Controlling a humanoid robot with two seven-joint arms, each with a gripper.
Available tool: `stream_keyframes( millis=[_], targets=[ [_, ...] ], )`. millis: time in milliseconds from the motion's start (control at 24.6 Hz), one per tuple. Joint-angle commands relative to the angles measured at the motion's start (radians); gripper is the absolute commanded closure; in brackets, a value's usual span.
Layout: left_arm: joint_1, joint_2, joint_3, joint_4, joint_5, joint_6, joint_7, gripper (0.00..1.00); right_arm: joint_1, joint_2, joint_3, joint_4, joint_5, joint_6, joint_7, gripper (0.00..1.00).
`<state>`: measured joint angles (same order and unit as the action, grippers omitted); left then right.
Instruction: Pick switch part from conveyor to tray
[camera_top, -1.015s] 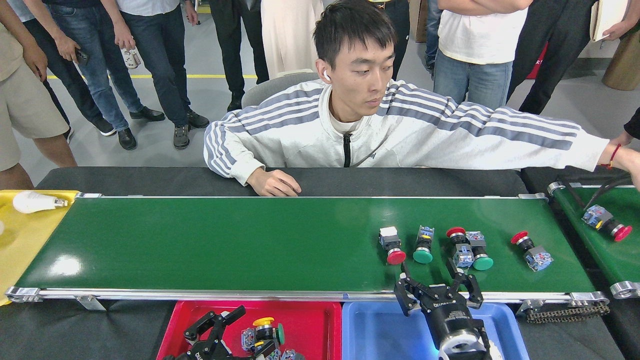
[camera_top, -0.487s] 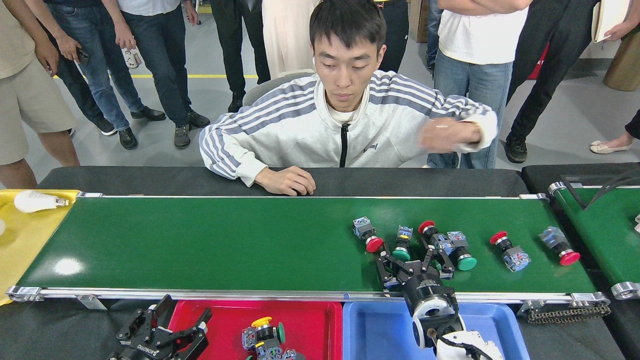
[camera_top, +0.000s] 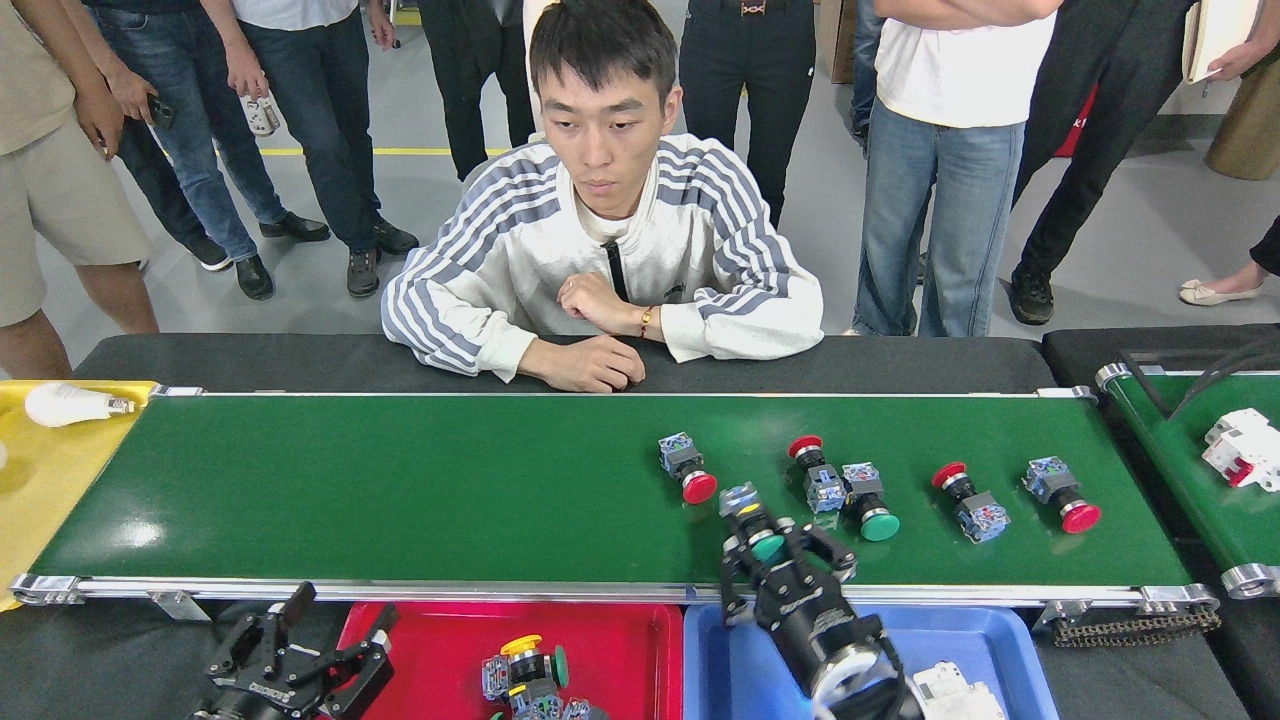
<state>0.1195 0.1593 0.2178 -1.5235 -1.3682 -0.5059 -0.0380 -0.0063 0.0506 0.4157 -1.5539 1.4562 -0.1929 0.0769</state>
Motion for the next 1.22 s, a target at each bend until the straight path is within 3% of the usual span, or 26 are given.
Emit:
stream_keyframes(
  millis=[0, 81, 284, 406, 609, 731, 975, 1178],
  targets=[
    [-0.021, -0.001, 0.008, -0.018, 0.005, 0.004, 0.009, 0.01, 0.003, 0.006, 0.077, -0.026, 0.001, -0.088, -0.009, 0.00],
    [-0.027, -0.003, -0.003, -0.023, 0.001, 0.001, 0.009, 0.01, 0.003, 0.011, 0.132, -0.014, 0.001, -0.088, -0.009, 0.00],
    [-0.075, -0.037, -0.077, -0.040, -0.009, 0.006, 0.000, 0.01, 0.002, 0.021, 0.126, -0.012, -0.008, -0.085, -0.012, 0.00],
    [-0.109, -0.073, -0.129, -0.044, -0.017, 0.027, -0.008, 0.01, 0.022, 0.018, -0.031, -0.040, -0.027, -0.060, -0.066, 0.00],
    [-0.193, -0.127, -0.259, -0.010, -0.127, 0.175, -0.014, 0.01, 0.187, 0.018, -0.377, -0.071, -0.030, 0.086, -0.183, 0.00],
    [-0.242, -0.156, -0.291, 0.062, -0.135, 0.201, -0.049, 0.01, 0.207, 0.020, -0.449, -0.064, -0.030, 0.095, -0.184, 0.00],
    [-0.345, -0.204, -0.298, 0.214, -0.149, 0.222, -0.072, 0.01, 0.092, 0.023, -0.408, -0.003, -0.010, 0.102, -0.137, 0.00],
    [-0.374, -0.205, -0.302, 0.253, -0.163, 0.237, -0.072, 0.01, -0.100, 0.018, -0.258, 0.176, -0.007, 0.265, -0.066, 0.00]
  ],
)
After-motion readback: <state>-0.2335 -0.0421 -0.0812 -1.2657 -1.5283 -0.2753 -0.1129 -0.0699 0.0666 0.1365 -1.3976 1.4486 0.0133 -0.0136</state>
